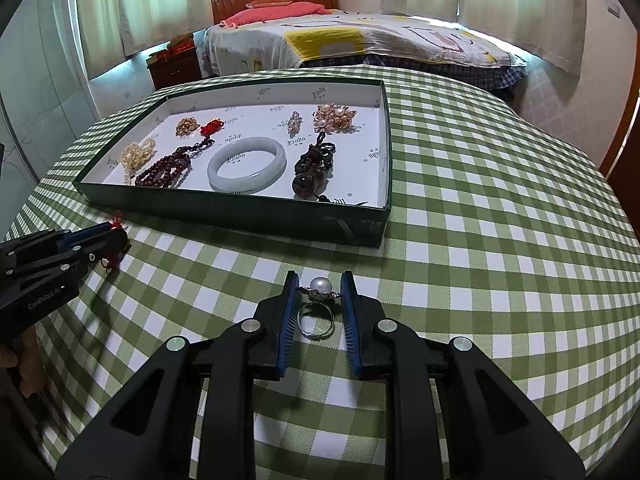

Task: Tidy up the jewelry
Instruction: 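Grasp the red tassel with gold coin using the left gripper while the right holds the ring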

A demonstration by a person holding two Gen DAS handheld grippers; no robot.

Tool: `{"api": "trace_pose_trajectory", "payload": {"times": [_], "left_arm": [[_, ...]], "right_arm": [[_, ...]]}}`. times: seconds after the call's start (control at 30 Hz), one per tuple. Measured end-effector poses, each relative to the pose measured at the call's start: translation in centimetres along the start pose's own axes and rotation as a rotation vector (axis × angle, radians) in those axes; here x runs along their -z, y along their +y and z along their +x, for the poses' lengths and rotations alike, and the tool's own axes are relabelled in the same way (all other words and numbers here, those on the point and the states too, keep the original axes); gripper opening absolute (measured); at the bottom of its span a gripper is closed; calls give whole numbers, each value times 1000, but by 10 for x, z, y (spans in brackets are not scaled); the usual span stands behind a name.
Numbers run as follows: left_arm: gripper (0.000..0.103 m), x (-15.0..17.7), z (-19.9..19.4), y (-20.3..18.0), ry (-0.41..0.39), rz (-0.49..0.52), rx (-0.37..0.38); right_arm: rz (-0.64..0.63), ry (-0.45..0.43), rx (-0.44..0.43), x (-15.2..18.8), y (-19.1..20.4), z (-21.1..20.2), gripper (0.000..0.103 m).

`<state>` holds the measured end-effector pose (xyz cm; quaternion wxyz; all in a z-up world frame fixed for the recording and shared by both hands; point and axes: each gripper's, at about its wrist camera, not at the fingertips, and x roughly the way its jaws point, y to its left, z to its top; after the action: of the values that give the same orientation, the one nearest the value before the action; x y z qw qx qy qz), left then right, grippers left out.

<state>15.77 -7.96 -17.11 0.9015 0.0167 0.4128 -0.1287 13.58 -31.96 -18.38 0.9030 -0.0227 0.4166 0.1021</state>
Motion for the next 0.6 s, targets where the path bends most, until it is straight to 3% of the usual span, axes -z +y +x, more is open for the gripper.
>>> {"api": "trace_pose_trajectory", "payload": {"times": [0.6], "left_arm": [[16, 1, -7, 3, -8, -5, 6]], "right_arm": [[-12, -1, -3, 1, 4, 0, 21]]}}
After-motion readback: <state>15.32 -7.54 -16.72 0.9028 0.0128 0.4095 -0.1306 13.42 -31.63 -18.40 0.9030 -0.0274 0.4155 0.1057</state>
